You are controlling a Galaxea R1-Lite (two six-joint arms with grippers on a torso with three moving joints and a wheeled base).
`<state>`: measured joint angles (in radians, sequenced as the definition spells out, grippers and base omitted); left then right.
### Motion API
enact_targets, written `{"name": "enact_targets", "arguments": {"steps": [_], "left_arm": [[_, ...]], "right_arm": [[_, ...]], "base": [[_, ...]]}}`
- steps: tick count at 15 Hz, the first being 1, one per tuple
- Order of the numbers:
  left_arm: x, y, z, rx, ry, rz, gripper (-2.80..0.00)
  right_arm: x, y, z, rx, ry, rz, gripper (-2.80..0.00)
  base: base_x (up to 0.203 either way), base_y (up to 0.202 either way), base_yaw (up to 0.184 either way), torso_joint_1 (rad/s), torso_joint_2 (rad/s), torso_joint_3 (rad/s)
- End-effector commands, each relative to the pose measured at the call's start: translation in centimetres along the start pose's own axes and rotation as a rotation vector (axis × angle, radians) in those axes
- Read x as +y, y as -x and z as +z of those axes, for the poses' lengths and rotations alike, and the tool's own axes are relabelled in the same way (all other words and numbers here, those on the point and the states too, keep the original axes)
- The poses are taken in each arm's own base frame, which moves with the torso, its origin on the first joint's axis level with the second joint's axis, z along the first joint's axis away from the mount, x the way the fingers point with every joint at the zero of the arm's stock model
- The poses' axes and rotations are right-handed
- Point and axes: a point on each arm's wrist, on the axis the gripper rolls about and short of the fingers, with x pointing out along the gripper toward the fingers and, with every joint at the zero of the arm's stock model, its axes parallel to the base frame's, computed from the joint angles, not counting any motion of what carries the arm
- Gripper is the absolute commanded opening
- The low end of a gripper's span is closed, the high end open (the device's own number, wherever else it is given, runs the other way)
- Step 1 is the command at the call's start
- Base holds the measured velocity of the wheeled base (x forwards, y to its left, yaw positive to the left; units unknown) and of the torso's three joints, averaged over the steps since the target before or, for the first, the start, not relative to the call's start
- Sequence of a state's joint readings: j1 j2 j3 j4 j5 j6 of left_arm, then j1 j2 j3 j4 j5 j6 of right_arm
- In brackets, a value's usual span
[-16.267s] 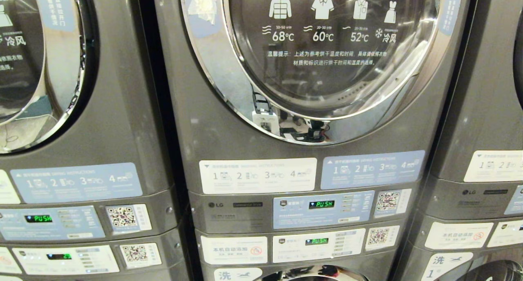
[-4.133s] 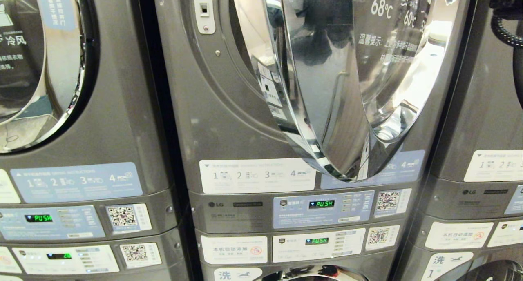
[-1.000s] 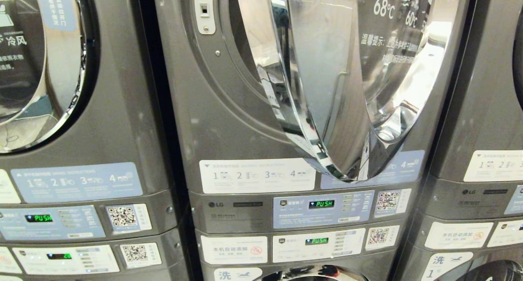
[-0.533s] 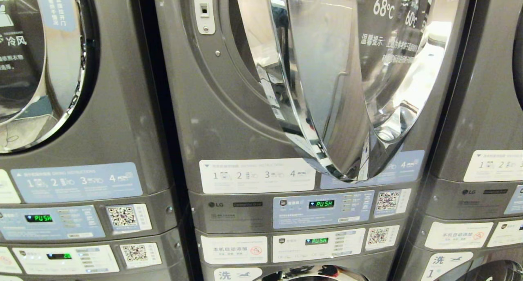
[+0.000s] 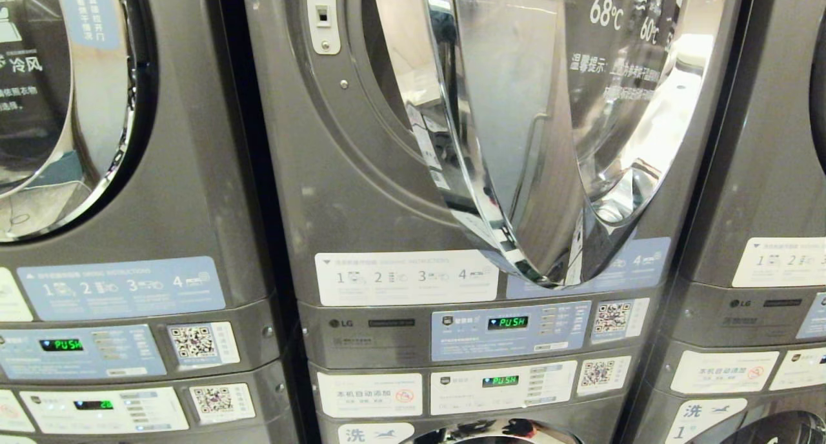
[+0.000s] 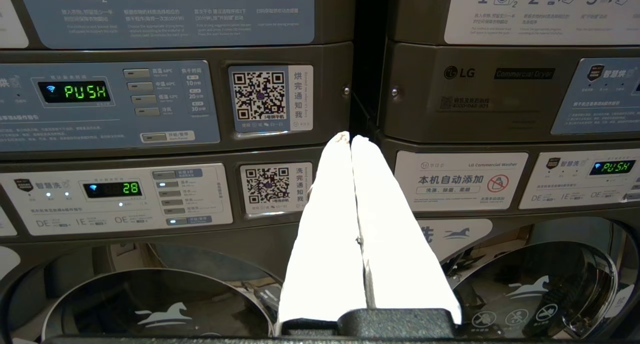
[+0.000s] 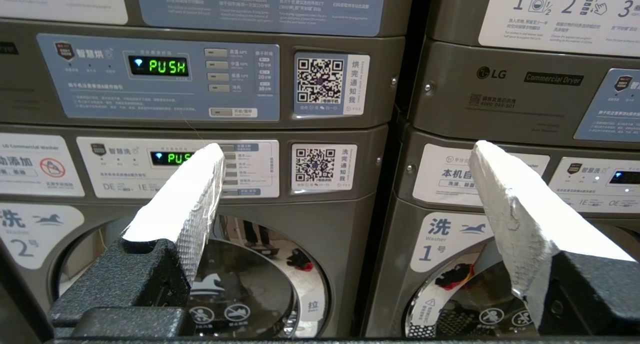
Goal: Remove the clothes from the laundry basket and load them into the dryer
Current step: Open the dryer
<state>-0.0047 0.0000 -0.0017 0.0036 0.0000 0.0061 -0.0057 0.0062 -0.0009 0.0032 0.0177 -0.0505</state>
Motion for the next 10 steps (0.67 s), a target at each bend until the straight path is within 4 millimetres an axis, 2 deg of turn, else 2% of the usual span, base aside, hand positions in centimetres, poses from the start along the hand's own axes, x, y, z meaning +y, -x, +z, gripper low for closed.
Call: {"name": "enact_targets", "arguments": {"steps": [1,10], "left_arm": [[0.00,0.00,-0.01,0.000,0.000,0.000,-2.80],[0.00,0.00,0.00,0.000,0.000,0.000,-2.80]], "right_arm": [[0.00,0.03,-0.02,-0.006,-0.003,0.000,0.00],[0.00,0.03,-0.02,-0.006,-0.009,0.000,0.00]], "base": [[0.000,0.000,0.000,0.000,0.00,0.000],[0.000,0.000,0.000,0.000,0.00,0.000]]}}
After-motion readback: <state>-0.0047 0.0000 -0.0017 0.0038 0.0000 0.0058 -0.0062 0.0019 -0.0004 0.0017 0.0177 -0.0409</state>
